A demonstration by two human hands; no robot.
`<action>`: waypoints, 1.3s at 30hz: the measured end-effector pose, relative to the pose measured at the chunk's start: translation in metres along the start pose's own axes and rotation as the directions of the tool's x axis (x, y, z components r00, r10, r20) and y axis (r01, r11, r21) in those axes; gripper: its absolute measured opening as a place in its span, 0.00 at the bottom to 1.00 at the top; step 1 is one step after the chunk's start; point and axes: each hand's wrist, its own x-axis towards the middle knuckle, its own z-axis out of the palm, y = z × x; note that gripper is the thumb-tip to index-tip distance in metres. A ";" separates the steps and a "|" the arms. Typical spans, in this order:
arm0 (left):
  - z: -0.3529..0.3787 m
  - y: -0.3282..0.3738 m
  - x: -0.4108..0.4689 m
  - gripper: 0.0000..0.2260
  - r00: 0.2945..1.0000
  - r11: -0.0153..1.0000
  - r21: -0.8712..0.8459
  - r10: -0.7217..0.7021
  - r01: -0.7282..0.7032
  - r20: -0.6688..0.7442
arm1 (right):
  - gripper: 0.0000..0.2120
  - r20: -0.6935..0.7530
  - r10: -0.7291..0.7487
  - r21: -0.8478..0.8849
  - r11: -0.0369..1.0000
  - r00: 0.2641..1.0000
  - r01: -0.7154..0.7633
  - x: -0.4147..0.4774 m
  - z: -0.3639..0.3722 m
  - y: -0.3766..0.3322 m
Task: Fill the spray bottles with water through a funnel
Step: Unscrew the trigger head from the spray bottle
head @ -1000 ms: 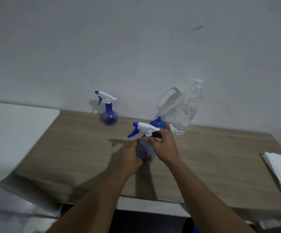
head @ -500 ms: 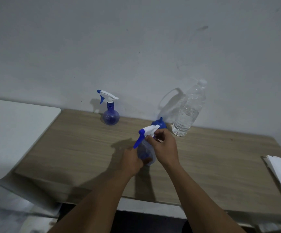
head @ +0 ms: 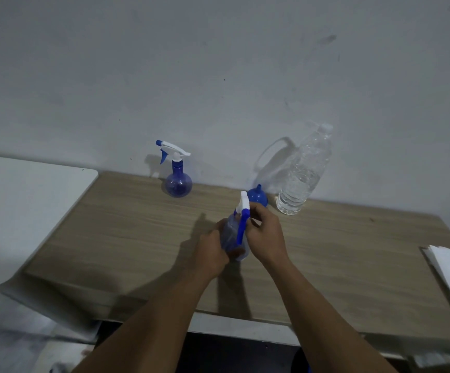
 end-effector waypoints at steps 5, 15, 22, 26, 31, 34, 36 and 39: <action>0.000 0.006 -0.004 0.23 0.999 0.999 -0.016 -0.034 0.034 -0.024 | 0.14 -0.073 0.010 0.018 1.000 0.997 -0.008 -0.004 0.002 0.004; 0.000 0.003 -0.001 0.23 0.998 0.999 0.034 0.027 -0.026 -0.050 | 0.12 -0.036 -0.003 0.027 1.000 0.999 0.004 -0.002 0.001 0.009; 0.000 0.003 -0.001 0.26 0.998 0.999 0.036 0.034 -0.032 -0.047 | 0.15 0.023 -0.004 -0.013 1.000 1.000 0.004 0.000 -0.003 0.009; -0.002 0.002 -0.003 0.24 0.991 0.989 0.112 0.110 -0.101 -0.081 | 0.13 0.065 -0.021 -0.024 0.999 0.998 0.023 0.001 -0.004 0.008; 0.001 0.001 0.001 0.26 0.998 0.999 0.026 0.038 -0.037 -0.043 | 0.15 0.030 -0.003 0.013 1.000 1.000 0.002 -0.001 -0.005 0.007; 0.001 -0.002 0.003 0.23 0.997 0.997 -0.051 0.058 -0.061 -0.058 | 0.14 0.058 -0.030 0.007 1.000 0.998 0.029 0.000 -0.002 0.008; 0.002 -0.003 0.003 0.19 0.998 0.991 -0.132 0.019 -0.026 -0.051 | 0.16 0.063 -0.032 0.013 0.999 0.997 0.032 -0.003 -0.001 0.008; 0.004 -0.001 0.000 0.22 0.997 0.984 -0.168 0.041 -0.053 -0.072 | 0.17 0.030 0.006 0.040 0.999 1.000 -0.007 -0.004 -0.001 0.008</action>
